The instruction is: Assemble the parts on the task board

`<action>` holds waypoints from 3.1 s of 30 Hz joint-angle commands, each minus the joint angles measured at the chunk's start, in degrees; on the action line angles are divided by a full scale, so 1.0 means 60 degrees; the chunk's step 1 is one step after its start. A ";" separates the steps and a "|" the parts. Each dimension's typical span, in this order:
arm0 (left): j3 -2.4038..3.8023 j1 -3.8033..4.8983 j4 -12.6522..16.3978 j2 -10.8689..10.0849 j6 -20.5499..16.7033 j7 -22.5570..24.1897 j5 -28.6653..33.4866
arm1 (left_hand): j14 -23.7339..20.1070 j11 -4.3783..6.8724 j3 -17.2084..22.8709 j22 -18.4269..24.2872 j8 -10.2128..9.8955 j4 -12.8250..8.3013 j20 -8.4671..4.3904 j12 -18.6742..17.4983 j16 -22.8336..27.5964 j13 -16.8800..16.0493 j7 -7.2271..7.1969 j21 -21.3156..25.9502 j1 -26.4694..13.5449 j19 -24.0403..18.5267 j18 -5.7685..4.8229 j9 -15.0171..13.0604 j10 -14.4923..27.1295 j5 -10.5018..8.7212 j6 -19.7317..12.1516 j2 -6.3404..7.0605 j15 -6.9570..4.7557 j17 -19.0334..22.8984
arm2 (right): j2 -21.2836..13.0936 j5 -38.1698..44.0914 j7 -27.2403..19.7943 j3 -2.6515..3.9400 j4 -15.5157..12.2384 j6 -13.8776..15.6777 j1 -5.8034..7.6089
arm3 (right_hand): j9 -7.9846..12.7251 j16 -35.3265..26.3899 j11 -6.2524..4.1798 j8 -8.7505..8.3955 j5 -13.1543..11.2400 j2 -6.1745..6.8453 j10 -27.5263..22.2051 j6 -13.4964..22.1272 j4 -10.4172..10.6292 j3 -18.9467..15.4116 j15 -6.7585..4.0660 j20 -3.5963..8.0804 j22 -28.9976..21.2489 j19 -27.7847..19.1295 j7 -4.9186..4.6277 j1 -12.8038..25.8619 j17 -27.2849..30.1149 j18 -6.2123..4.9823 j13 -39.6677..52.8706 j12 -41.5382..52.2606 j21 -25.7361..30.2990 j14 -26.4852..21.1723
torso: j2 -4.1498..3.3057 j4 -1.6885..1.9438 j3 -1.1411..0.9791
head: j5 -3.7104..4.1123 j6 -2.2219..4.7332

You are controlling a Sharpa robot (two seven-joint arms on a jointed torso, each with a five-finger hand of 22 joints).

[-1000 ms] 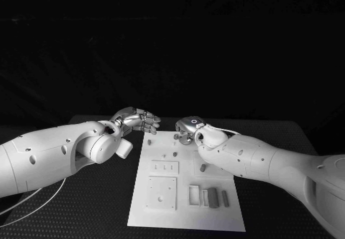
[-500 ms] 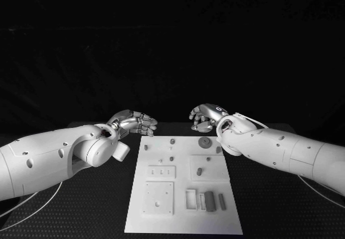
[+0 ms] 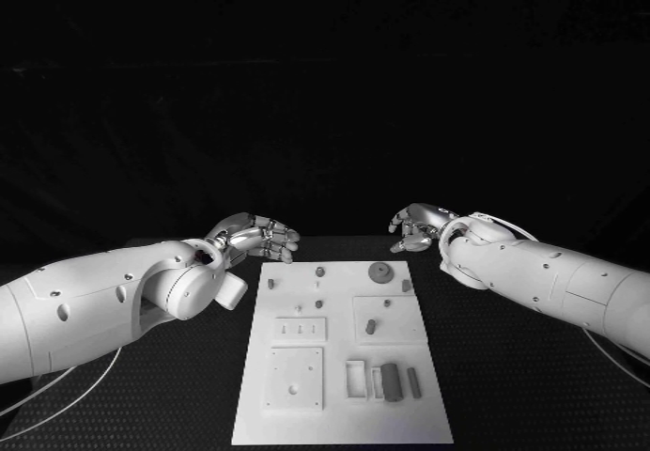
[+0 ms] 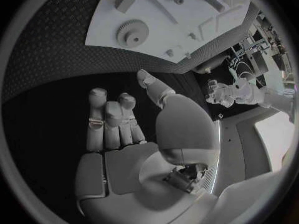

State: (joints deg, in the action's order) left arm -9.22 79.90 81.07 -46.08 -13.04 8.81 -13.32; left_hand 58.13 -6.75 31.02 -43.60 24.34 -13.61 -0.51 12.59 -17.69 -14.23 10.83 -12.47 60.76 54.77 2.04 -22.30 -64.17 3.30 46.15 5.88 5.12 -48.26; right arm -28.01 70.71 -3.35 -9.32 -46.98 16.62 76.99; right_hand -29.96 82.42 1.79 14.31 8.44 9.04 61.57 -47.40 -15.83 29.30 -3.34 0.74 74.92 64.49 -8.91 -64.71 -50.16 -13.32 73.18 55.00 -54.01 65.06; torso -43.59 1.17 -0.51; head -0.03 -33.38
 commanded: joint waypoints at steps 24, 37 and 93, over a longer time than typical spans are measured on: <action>0.0000 -0.0026 -0.0159 0.0169 0.0274 0.0031 -0.0011 | 0.0015 -0.0015 0.0014 -0.0018 -0.0046 -0.0077 0.0000 -0.0064 0.0055 -0.0031 0.0003 0.0049 0.0088 -0.0008 0.0051 -0.0004 0.0074 -0.0035 -0.0088 -0.0090 0.0016 -0.0032 | 0.0664 0.0501 -0.0317 -0.0022 0.0808 -0.1366 -0.0553 | 0.0111 0.0310 0.0186 -0.0146 -0.0002 -0.0091 -0.0777 0.0234 0.0125 0.0171 0.0021 0.0084 0.0228 -0.0165 -0.0063 0.0210 -0.0203 -0.0281 -0.0142 0.0599 -0.0446 -0.0145 | -0.0010 0.0001 0.0010 | 0.0158 -0.0191; 0.0000 -0.0027 -0.0162 0.0181 0.0299 0.0008 -0.0018 | 0.0015 -0.0018 0.0013 -0.0021 -0.0051 -0.0078 0.0001 -0.0070 0.0064 -0.0038 0.0007 0.0054 0.0085 -0.0009 0.0050 -0.0004 0.0082 -0.0035 -0.0096 -0.0097 0.0017 -0.0041 | 0.0886 0.0402 -0.0319 -0.0022 0.1026 -0.1349 -0.0636 | 0.0122 0.0340 0.0223 -0.0076 0.0001 -0.0456 -0.0795 0.0115 0.0153 0.0173 0.0055 0.0099 0.0217 -0.0201 -0.0104 0.0333 -0.0216 -0.0281 -0.0281 0.0740 -0.0547 -0.0124 | -0.0016 0.0017 0.0010 | 0.0271 -0.0216; 0.0001 -0.0015 0.0041 0.0005 0.0242 -0.0081 -0.0104 | 0.0027 -0.0029 -0.0036 -0.0043 -0.0051 -0.0027 0.0001 -0.0091 0.0112 -0.0079 0.0009 0.0081 -0.0015 -0.0003 0.0047 -0.0017 0.0107 -0.0052 -0.0098 -0.0066 0.0019 -0.0090 | 0.1104 0.1806 0.0254 -0.0232 0.1092 -0.1014 -0.1119 | 0.0167 0.0356 0.0229 0.0028 0.0004 -0.0505 -0.0897 -0.0093 -0.0045 0.0194 0.0055 0.0144 0.0179 -0.0205 -0.0112 0.0393 -0.0213 -0.0281 -0.0722 0.1069 -0.0682 -0.0072 | -0.0008 -0.0008 -0.0002 | 0.0168 -0.0476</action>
State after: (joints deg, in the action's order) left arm -9.25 79.76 81.10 -46.09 -12.10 8.01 -13.66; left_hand 58.13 -6.95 31.17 -43.78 24.35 -13.76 -0.51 12.33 -17.25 -14.61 11.04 -12.25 60.99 54.77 2.04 -22.34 -63.97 3.30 45.94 5.65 5.12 -48.72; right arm -21.56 77.83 -3.82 -10.06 -40.22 12.97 71.62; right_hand -29.38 84.52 1.75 14.65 8.44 5.59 58.26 -46.58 -15.98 30.60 -2.94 1.42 74.93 63.15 -7.90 -62.31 -51.44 -12.60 68.89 61.04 -58.00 64.50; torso -43.62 1.13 -0.53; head 0.93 -36.16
